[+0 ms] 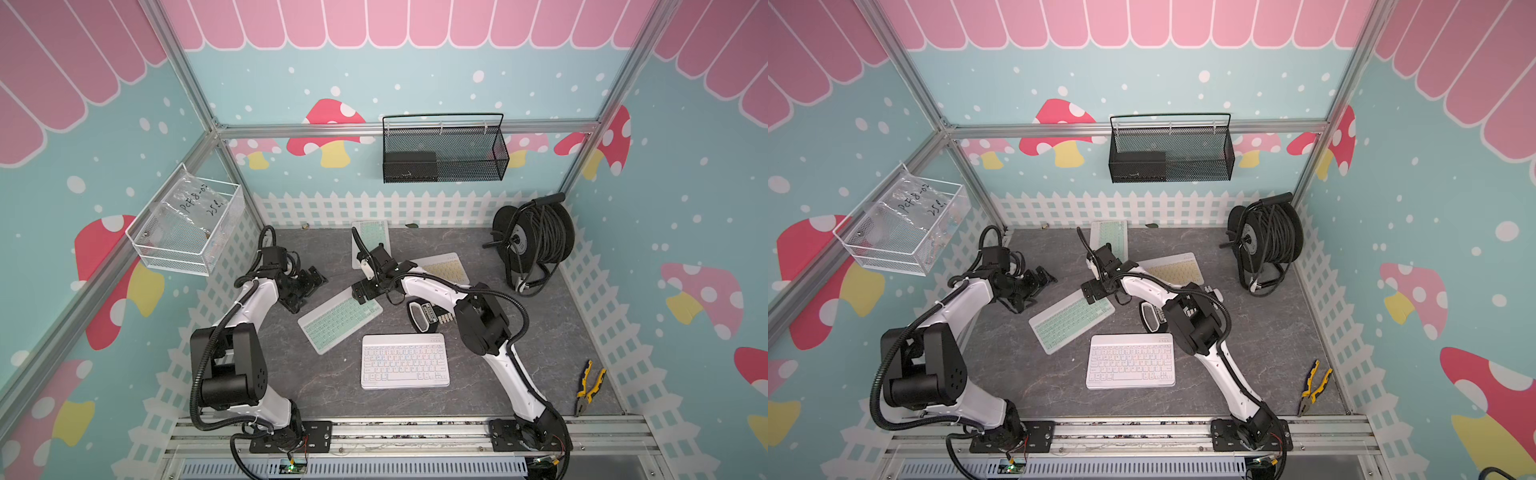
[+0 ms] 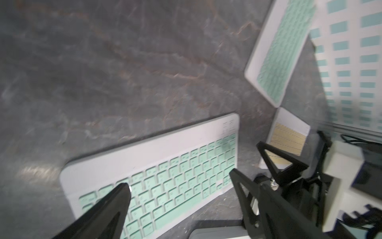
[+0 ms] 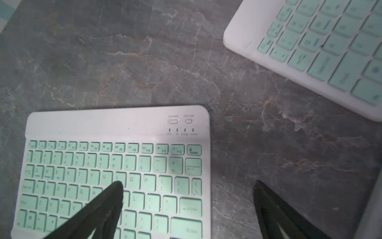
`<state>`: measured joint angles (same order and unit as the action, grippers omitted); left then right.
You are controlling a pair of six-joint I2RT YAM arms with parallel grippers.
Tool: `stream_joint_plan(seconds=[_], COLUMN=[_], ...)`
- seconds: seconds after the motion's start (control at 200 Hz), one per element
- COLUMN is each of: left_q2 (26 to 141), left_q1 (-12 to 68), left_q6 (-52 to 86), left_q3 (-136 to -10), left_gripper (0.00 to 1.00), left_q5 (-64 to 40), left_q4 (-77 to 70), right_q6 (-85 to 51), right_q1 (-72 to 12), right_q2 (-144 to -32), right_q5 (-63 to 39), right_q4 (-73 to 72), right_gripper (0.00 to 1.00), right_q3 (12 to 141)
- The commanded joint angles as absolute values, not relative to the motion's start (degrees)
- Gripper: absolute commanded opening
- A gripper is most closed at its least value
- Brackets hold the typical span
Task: Stack the numeric keypads
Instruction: Pick up the numeric keypad from the center of the board.
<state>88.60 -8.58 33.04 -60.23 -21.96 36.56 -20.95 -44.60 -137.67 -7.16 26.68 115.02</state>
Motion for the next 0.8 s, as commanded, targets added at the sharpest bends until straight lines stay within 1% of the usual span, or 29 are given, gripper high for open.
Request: stream_joint_plan(seconds=[0.0, 0.105, 0.2, 0.435, 0.64, 0.795], left_q2=[83.11, 79.20, 76.32, 75.21, 74.19, 75.53], left_q1=[-9.10, -9.51, -10.22, -10.35, -10.25, -10.05], left_q6=[34.18, 36.47, 37.73, 40.83, 40.57, 41.14], left_q3=[-56.14, -50.95, -47.12, -40.05, -38.16, -37.17], left_gripper=[0.99, 0.99, 1.00, 1.00, 1.00, 1.00], left_q5=[-18.20, -16.79, -18.93, -18.30, -16.61, -16.46], left_q4=[40.53, 39.99, 38.26, 36.26, 35.16, 33.62], right_q6=[-22.40, -22.10, -21.80, -20.77, -19.22, -18.83], right_q1=[-44.14, -44.71, -45.23, -46.23, -47.17, -47.87], right_q2=[-139.15, -140.24, -141.30, -142.99, -143.59, -143.47], right_q5=[-8.52, -9.08, -9.79, -11.24, -10.88, -11.16], right_q4=[29.09, 29.09, 29.03, 29.64, 33.03, 35.94], right_gripper=[1.00, 0.99, 0.99, 1.00, 1.00, 1.00], right_q3=[116.81, 116.86, 117.26, 118.41, 119.49, 119.30])
